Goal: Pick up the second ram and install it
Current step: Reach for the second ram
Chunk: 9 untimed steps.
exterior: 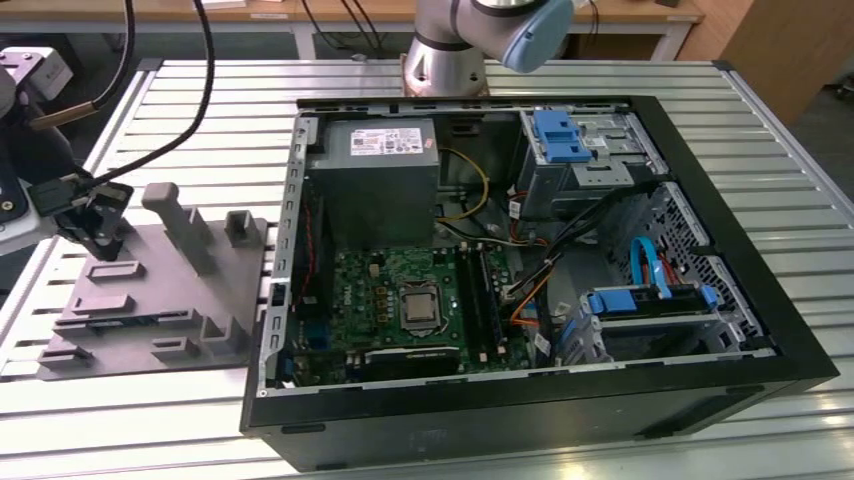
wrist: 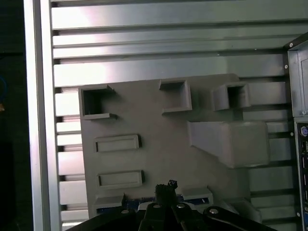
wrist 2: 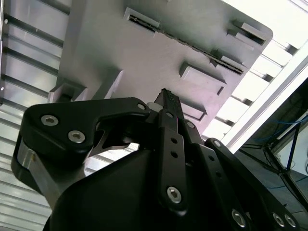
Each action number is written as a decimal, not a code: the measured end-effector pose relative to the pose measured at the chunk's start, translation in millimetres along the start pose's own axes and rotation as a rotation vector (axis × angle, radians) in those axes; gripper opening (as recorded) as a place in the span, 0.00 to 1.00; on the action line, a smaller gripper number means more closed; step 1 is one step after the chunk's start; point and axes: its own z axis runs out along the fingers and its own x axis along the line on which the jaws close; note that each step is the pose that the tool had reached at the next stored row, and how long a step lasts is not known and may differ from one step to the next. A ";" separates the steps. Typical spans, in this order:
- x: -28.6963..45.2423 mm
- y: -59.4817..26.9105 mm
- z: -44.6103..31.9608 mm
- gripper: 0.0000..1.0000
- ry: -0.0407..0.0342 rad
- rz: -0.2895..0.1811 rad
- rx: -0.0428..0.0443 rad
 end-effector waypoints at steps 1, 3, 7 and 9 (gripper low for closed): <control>0.1 -2.2 0.8 0.10 0.0000 0.000 0.0001; 0.1 -6.3 2.7 0.10 -0.0001 0.000 0.0001; 0.1 -11.7 8.0 0.10 0.0000 0.000 0.0007; 0.1 -14.4 10.8 0.10 0.0000 0.000 0.0009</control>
